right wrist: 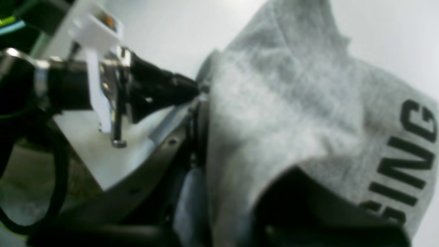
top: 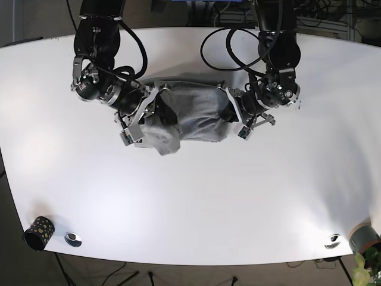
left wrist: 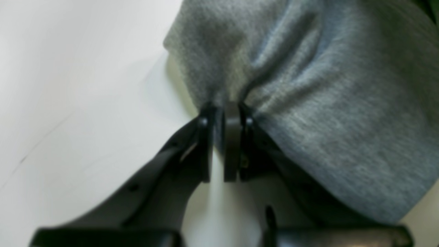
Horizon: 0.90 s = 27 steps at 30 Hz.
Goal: Fold the T-shirt properly
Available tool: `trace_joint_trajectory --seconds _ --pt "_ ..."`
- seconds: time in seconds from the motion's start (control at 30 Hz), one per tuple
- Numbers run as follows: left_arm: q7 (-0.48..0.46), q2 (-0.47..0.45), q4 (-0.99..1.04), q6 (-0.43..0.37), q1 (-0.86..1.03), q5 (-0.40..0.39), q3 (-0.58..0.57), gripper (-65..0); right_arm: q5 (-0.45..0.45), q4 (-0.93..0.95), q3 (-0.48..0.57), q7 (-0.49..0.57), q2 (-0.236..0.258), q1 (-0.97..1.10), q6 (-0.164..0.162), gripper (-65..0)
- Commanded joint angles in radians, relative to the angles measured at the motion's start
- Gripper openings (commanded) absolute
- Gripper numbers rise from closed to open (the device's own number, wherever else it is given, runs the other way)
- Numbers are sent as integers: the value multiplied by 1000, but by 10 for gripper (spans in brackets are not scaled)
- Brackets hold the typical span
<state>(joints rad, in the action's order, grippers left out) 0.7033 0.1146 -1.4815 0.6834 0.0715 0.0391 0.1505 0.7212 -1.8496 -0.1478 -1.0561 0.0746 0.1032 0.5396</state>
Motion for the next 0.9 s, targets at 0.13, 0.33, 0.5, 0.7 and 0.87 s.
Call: trace_joint_trajectory --seconds 0.13,0.33,0.5,0.7,0.87 --pt "143 -42 -104 -17 40 66 5 -604 10 -12 44 29 -23 -15 6 -637" --pt "158 -42 -167 -17 64 64 5 -501 -45 -11 90 43 -45 -18 -60 -545" --pt "160 -40 -213 -17 70 64 5 -429 -104 -12 195 104 -65 -18 -111 -281" --pt "160 -40 -255 -17 83 64 5 -418 -160 -11 300 119 -123 -18 -149 -195" --pt "157 -45 -287 -17 78 64 11 -418 -205 -23 366 119 -151 -10 -140 -197"
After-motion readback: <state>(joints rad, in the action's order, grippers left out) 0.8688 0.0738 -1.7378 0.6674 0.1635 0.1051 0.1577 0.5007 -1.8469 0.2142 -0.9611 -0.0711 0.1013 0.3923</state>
